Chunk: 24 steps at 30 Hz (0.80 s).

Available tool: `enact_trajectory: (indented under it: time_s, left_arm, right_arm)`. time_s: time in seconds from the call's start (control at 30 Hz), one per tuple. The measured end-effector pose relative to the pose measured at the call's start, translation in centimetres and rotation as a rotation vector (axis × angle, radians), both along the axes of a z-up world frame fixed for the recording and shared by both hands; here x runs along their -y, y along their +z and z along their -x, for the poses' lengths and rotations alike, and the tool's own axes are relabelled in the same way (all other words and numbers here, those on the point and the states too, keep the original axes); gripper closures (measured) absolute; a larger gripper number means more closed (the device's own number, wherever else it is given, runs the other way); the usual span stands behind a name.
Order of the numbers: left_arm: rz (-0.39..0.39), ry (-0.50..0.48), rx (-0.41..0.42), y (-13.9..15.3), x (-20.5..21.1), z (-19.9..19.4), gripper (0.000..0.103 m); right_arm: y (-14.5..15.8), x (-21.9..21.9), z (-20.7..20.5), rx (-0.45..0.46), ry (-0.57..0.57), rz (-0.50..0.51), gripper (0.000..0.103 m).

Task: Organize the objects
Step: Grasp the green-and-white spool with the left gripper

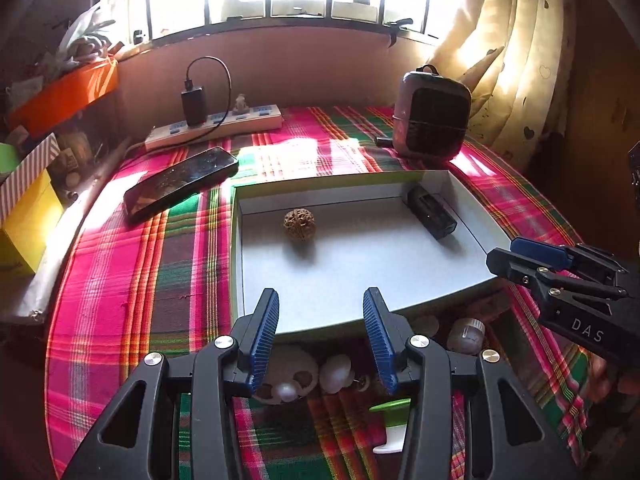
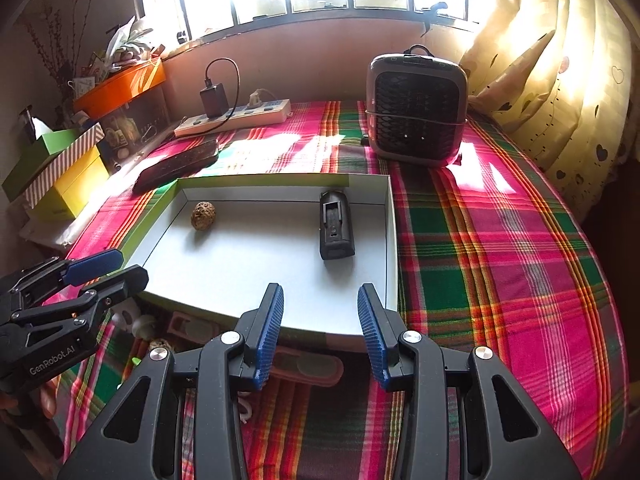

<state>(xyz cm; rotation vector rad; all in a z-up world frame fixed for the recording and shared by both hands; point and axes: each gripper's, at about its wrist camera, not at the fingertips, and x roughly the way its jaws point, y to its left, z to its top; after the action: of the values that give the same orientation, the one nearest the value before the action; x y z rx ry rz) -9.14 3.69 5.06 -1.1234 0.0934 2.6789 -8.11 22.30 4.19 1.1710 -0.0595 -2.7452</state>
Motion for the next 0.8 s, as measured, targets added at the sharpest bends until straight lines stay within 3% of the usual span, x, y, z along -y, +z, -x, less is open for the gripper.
enact_trajectory:
  time_s: [0.23, 0.33, 0.67, 0.8]
  left_arm:
    - [-0.032, -0.012, -0.009, 0.1, 0.3, -2.3, 0.061]
    - [-0.06, -0.025, 0.01, -0.4, 0.5, -3.2, 0.061]
    - [-0.137, -0.084, 0.08, -1.9, 0.4, -5.2, 0.06]
    - [-0.118, -0.102, 0.096, -2.5, -0.3, -5.6, 0.06]
  right_arm:
    - [0.1, 0.1, -2.0, -0.022, 0.013, -0.015, 0.062]
    - [-0.2, 0.3, -2.8, -0.024, 0.028, -0.006, 0.056]
    - [-1.7, 1.2, -4.3, -0.005, 0.078, -0.009, 0.056]
    - [-2.0, 1.2, -4.5, 0.003, 0.079, -0.01, 0.056]
